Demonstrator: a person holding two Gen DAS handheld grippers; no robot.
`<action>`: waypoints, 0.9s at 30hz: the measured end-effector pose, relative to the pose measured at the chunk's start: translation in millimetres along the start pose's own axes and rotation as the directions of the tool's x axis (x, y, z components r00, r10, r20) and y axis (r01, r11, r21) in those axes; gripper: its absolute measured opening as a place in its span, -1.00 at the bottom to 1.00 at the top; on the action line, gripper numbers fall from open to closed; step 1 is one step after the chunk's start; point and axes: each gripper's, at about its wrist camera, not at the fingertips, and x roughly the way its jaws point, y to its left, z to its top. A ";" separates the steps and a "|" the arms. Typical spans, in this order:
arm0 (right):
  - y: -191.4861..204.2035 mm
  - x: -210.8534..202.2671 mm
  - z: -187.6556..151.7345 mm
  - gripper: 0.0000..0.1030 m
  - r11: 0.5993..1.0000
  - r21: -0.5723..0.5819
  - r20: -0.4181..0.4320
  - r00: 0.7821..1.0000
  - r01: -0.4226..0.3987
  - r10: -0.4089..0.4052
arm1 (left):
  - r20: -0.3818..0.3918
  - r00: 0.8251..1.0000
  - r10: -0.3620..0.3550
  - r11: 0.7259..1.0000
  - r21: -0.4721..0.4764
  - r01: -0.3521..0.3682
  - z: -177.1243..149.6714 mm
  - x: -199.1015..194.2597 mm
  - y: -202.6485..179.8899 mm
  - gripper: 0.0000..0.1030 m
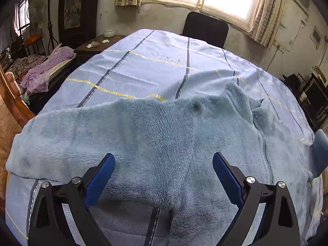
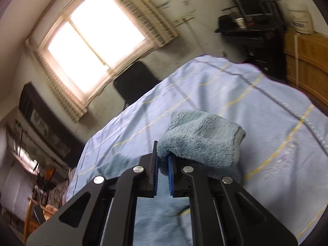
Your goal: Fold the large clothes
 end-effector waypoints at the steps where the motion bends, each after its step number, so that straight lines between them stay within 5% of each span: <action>1: 15.1 3.5 -4.8 -0.86 1.000 -0.022 -0.015 1.000 -0.015 0.014 | 0.006 1.000 -0.005 1.000 -0.005 0.005 0.2 -3.2 1.5 0.86; 11: 125.9 51.7 -83.3 -0.86 0.975 -0.171 -0.234 0.967 -0.138 0.096 | 0.031 0.997 -0.078 0.994 -0.070 0.080 5.1 -21.6 13.7 0.86; 19: 124.3 93.9 -158.9 -0.58 0.967 -0.215 -0.481 0.877 -0.135 0.015 | 0.029 0.993 -0.113 0.993 -0.039 0.114 3.0 -25.9 4.4 0.86; 24: 122.2 49.2 -144.7 -0.21 0.945 -0.243 -0.472 0.878 -0.221 0.084 | 0.033 0.995 -0.097 0.995 0.031 0.096 -3.4 -26.3 -13.3 0.86; 27: 112.8 16.3 -121.9 -0.19 0.936 -0.275 -0.392 0.914 -0.221 0.100 | 0.038 0.996 -0.083 0.993 0.092 0.079 -10.1 -25.8 -28.2 0.86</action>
